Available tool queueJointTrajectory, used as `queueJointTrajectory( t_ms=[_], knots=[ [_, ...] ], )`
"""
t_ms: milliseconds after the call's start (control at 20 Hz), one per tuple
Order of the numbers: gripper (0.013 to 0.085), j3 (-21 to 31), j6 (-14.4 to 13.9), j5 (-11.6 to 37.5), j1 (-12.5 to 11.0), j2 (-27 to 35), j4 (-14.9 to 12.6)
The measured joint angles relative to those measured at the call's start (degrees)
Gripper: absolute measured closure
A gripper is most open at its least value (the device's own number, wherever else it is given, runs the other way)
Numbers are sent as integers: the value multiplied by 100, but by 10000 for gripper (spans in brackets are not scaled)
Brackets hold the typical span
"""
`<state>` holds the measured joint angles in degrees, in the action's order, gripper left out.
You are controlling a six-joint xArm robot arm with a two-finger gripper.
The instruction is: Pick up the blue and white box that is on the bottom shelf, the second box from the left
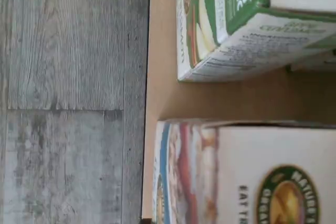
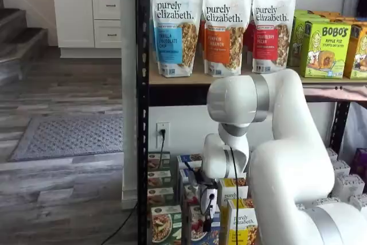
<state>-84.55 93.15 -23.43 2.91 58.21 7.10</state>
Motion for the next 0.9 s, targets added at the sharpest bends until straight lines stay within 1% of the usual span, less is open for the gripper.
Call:
queueJointTrajectory(
  t_ms=[50, 150, 200, 250, 350, 500, 600, 650, 700, 800, 850, 900],
  knots=[
    [210, 0, 5, 2, 0, -2, 7],
    [290, -8, -11, -14, 1, -5, -11],
    [290, -11, -26, -18, 1, -5, -27],
    [330, -14, -38, -25, 1, -5, -40],
    [330, -18, -56, -34, 1, -6, -59],
    [330, -9, -142, -3, 0, -6, -159],
    [330, -2, -96, 5, -1, -9, -109],
    [370, 1, -79, 5, -2, -12, -91],
    [370, 1, -71, -6, -4, -16, -82],
    [450, -3, -63, -41, -9, -25, -78],
    [450, -3, -59, -49, -10, -30, -75],
    [490, 1, -47, -58, -12, -37, -63]
  ],
)
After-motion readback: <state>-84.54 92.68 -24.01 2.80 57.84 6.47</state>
